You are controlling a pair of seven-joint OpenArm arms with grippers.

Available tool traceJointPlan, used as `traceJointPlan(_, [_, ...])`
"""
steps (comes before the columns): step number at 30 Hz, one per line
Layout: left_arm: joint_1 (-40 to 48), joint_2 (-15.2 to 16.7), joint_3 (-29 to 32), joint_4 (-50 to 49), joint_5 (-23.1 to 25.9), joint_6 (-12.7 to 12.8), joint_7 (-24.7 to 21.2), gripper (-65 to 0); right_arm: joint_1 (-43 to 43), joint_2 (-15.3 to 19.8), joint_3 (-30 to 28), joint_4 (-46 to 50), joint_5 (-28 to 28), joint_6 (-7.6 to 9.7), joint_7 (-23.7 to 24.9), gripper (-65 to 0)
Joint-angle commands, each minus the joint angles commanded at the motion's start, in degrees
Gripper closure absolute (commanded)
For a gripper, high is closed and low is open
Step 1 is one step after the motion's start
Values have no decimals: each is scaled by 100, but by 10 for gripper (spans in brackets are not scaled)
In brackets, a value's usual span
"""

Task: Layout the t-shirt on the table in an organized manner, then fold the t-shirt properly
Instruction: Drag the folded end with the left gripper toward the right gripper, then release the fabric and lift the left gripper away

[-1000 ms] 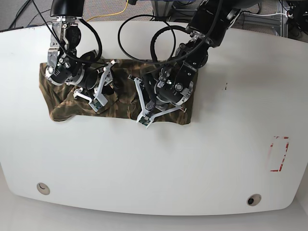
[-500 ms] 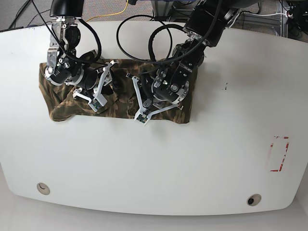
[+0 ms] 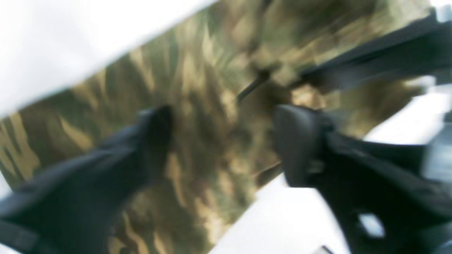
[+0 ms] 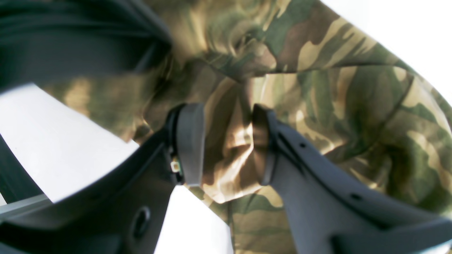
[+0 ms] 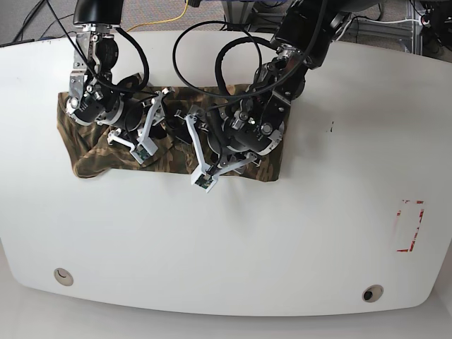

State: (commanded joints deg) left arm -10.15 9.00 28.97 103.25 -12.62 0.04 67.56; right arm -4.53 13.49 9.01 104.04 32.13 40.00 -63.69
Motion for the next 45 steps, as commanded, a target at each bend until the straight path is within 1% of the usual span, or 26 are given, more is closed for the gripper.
traceJointPlan(5, [0,0,-352,281,-18,-18,0,-533,9,9,0,0,-9,0,0,-222])
traceJointPlan(7, [0,-104,-492,352,-18,-18,0,-533,9,18,0,0,-9,0,0,-222])
traceJointPlan(11, [0,-430,-1108,387,-35,-18,-26,-533,9,9,0,0,-9,0,0,-222])
traceJointPlan(13, [18,-570,-1336,387,-141,-26,-35,-532,9,9,0,0,-9,0,0,-222])
traceJointPlan(15, [88,-755,-1547,387,-413,-132,-35,-531,9,9,0,0,-9,0,0,-222])
traceJointPlan(16, [132,-860,-1644,387,-563,-229,-35,-531,9,9,0,0,-9,0,0,-222])
traceJointPlan(17, [167,-992,-1776,387,-800,-396,-35,-529,9,9,0,0,-9,0,0,-222])
traceJointPlan(18, [185,-1054,-1837,378,-914,-457,-35,-526,9,9,0,0,-9,0,0,-222])
traceJointPlan(19, [185,-1151,-1934,352,-1046,-563,-35,-512,9,0,0,0,-9,0,0,-222])
traceJointPlan(21, [229,-1274,-2057,281,-1178,-624,-44,-468,9,-9,0,0,-9,0,0,-222])
traceJointPlan(22, [264,-1362,-2136,193,-1222,-659,-53,-415,9,-9,0,0,-9,0,0,-222])
traceJointPlan(24, [290,-1432,-2189,44,-1231,-668,-62,-318,9,-9,0,0,-9,0,0,-222])
traceJointPlan(25, [290,-1458,-2198,-35,-1231,-677,-88,-260,9,-9,0,0,-9,0,0,-222])
traceJointPlan(26, [299,-1467,-2180,-141,-1231,-738,-167,-192,9,-9,0,0,-9,0,0,-222])
traceJointPlan(28, [299,-1467,-2136,-281,-1231,-897,-246,-129,9,-9,0,9,-9,0,0,-222])
traceJointPlan(29, [299,-1476,-2127,-387,-1231,-1037,-299,-103,9,-9,0,9,-9,0,0,-222])
traceJointPlan(30, [299,-1476,-2119,-440,-1222,-1125,-316,-93,9,-9,0,9,-9,0,0,-222])
traceJointPlan(32, [299,-1476,-2127,-703,-1187,-1442,-378,-69,18,-9,0,26,-9,0,0,-224])
traceJointPlan(34, [299,-1476,-2127,-879,-1187,-1591,-457,-63,26,-9,0,44,9,0,0,-225])
traceJointPlan(36, [299,-1485,-2127,-1046,-1187,-1618,-563,-64,114,-9,0,44,26,0,0,-228])
traceJointPlan(39, [290,-1581,-2110,-1371,-1187,-1618,-686,-64,211,-9,35,70,35,0,-18,-231])
traceJointPlan(42, [273,-1608,-2101,-1653,-1187,-1626,-712,-64,246,-18,369,369,35,0,-44,-236])
traceJointPlan(45, [273,-1678,-2101,-1873,-1187,-1635,-853,-64,281,-176,695,730,35,0,-53,-290])
